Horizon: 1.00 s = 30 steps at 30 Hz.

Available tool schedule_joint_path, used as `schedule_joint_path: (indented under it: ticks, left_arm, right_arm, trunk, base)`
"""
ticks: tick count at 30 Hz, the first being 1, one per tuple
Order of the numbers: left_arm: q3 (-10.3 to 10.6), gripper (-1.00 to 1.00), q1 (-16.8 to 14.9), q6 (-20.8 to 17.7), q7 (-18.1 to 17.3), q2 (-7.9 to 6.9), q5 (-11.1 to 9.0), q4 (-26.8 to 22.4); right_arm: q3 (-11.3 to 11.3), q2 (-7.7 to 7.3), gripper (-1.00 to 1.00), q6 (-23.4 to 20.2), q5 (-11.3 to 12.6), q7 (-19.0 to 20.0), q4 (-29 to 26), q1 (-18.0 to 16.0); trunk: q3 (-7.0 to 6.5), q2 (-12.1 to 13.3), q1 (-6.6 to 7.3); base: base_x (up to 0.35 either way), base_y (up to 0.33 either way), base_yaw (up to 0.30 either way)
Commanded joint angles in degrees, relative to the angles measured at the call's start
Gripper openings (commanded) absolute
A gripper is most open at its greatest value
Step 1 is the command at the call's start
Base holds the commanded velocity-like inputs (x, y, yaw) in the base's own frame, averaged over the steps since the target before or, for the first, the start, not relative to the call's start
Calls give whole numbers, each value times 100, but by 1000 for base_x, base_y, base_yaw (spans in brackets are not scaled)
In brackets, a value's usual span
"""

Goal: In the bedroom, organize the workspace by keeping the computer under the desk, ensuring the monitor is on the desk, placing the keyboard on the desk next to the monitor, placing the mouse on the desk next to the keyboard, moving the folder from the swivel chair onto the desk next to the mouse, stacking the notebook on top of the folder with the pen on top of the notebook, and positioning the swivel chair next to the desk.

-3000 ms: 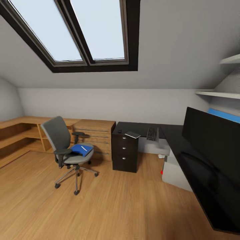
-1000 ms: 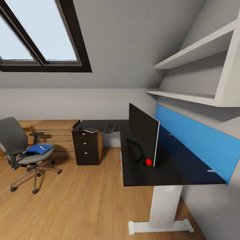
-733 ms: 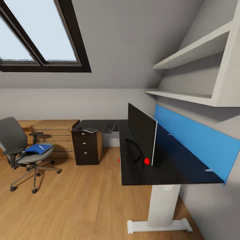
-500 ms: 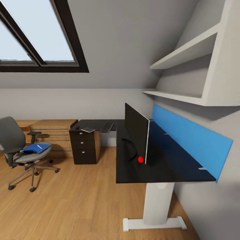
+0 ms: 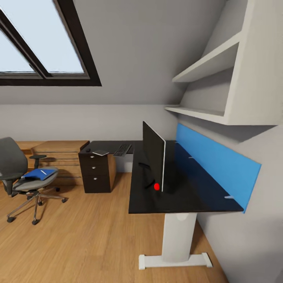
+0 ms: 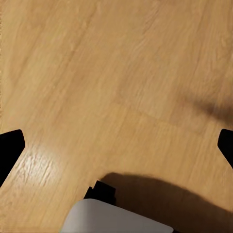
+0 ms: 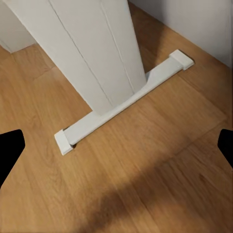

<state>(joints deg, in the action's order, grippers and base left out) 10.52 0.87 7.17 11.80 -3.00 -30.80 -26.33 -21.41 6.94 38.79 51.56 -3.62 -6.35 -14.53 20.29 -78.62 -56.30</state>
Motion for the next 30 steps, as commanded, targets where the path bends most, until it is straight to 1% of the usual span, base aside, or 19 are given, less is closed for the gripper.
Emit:
schedule_joint_path:
  ticks: [1, 7, 10, 21, 23, 24, 30]
  left_arm:
    - [48, 100, 1, 16, 45, -7, -48, -12]
    - [47, 100, 1, 13, 50, -16, -49, -12]
    - [47, 100, 1, 13, 51, -16, -49, -12]
    - [47, 100, 1, 13, 51, -8, -50, -12]
    - [47, 100, 1, 13, 51, -8, -49, -12]
    - [47, 100, 1, 13, 51, -8, -49, -12]
    - [47, 100, 1, 13, 51, -8, -49, -12]
  right_arm:
    - [-43, -7, 100, 14, 25, -41, -7, -4]
    - [-35, -125, 100, 20, 39, -32, -24, -6]
    - [-68, -139, 100, 24, 18, -13, -24, -6]
    - [-79, -150, 100, 24, -7, -7, -20, -6]
    - [-80, -149, 100, 24, -27, -6, -18, -6]
    - [-73, -154, 100, 23, -89, -6, -17, -6]
    - [-66, -159, 100, 42, -139, -7, -21, -6]
  trunk:
    - [-13, 38, 23]
    - [-121, 279, 154]
    - [-175, 399, 220]
    - [-372, 840, 462]
    - [-408, 920, 506]
    - [-426, 961, 528]
    - [-534, 1201, 660]
  base:
    - [-5, -13, 0]
    - [-2, -5, 0]
    - [0, -1, 0]
    - [0, 0, 0]
    - [0, 0, 0]
    - [0, 0, 0]
    - [0, 0, 0]
